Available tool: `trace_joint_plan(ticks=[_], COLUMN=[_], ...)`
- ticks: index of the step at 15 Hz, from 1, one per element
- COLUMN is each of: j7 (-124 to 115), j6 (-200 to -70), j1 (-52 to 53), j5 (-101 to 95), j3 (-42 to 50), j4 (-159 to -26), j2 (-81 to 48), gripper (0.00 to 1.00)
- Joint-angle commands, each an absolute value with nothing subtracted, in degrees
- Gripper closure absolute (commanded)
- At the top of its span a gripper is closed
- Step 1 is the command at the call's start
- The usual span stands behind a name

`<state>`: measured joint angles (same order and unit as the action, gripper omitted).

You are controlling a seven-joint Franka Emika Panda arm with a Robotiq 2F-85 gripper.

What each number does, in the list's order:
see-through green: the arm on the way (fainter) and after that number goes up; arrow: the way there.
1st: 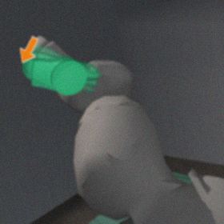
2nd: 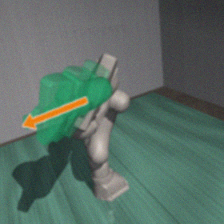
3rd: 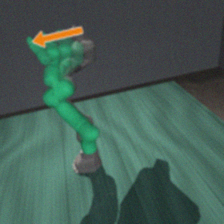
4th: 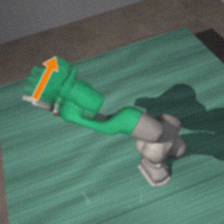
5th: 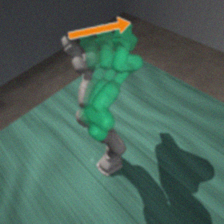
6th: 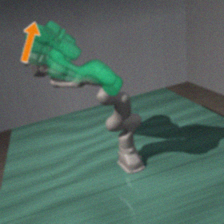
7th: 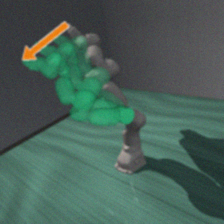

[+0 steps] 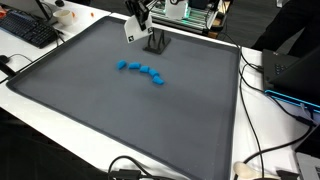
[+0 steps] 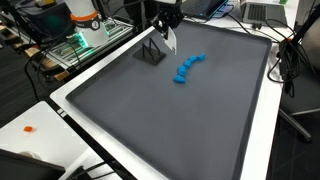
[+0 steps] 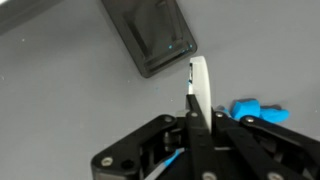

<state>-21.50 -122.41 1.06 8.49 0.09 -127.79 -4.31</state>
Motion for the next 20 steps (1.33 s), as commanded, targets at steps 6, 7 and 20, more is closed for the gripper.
trace_joint_plan(ticks=[6, 7, 20], j7=[-42.0, -44.5, -55.2], j6=[-131.1, -132.9, -142.1], j1=[1.3, 1.4, 1.4], j5=[17.4, 17.9, 25.2], j3=[-0.9, -1.1, -1.5], j4=[-141.2, -142.3, -148.4], j2=[3.5, 3.7, 2.6], gripper=[0.99, 0.99, 0.99])
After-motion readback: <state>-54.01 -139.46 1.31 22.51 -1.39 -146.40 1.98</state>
